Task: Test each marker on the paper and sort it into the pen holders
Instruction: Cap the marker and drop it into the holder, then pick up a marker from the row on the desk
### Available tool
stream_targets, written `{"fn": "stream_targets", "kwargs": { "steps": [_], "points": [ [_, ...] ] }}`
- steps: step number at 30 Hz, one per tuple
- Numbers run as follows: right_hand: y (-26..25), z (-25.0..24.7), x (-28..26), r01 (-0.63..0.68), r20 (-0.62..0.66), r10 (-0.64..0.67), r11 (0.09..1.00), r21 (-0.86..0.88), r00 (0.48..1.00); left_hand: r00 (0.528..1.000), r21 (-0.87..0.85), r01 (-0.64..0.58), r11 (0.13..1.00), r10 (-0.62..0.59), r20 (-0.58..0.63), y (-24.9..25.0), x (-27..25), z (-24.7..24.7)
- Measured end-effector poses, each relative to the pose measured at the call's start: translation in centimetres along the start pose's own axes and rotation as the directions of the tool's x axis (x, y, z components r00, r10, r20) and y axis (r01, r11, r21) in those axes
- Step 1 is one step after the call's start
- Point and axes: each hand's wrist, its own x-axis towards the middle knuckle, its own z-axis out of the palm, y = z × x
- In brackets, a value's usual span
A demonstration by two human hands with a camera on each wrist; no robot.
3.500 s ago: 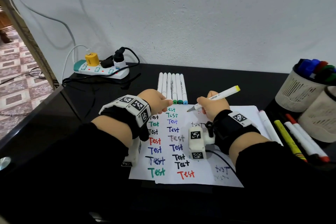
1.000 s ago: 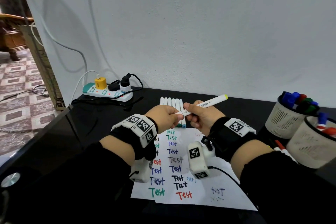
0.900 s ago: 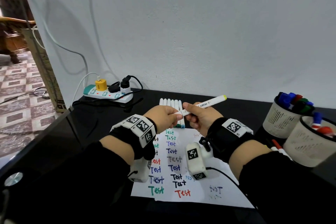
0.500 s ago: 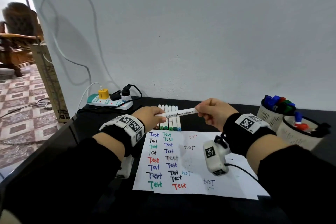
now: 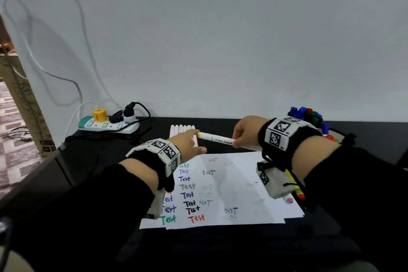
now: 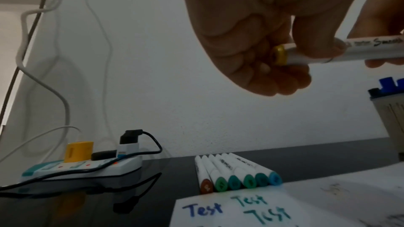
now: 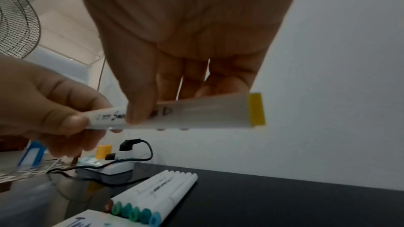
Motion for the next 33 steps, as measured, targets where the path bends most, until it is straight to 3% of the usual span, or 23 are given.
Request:
{"fn": "stream_targets", "kwargs": {
  "steps": [3,6,12,26,33],
  "points": [
    [2.1,0.1,0.1,-0.123,0.028,0.124,0.991,-0.044,0.992,0.989,0.238,0.04,0.97,-0.072,0.127,-0.6,1.0,1.8],
    [5.1,0.9,0.1,-0.245,0.113,0.244,0.97,-0.012,0.963,0.96,0.428,-0.007,0.904,-0.113,0.256,-0.7,2.3,3.8],
    [9.9,3.7,0.7,-0.417,0.158,0.408,0.908,0.032,0.899,0.936,0.55,-0.06,0.833,-0.145,0.32,-0.6,3.6,6.0],
    [11.0,8.2,1.4,-0.438,0.176,0.427,0.898,0.029,0.887,0.941,0.604,-0.057,0.795,-0.159,0.299,-1.1,4.6,7.4],
    [10.4,9.0,1.3,-0.4,0.145,0.394,0.917,0.013,0.908,0.941,0.611,-0.055,0.79,-0.163,0.295,-1.0,4.3,7.4]
  ]
}}
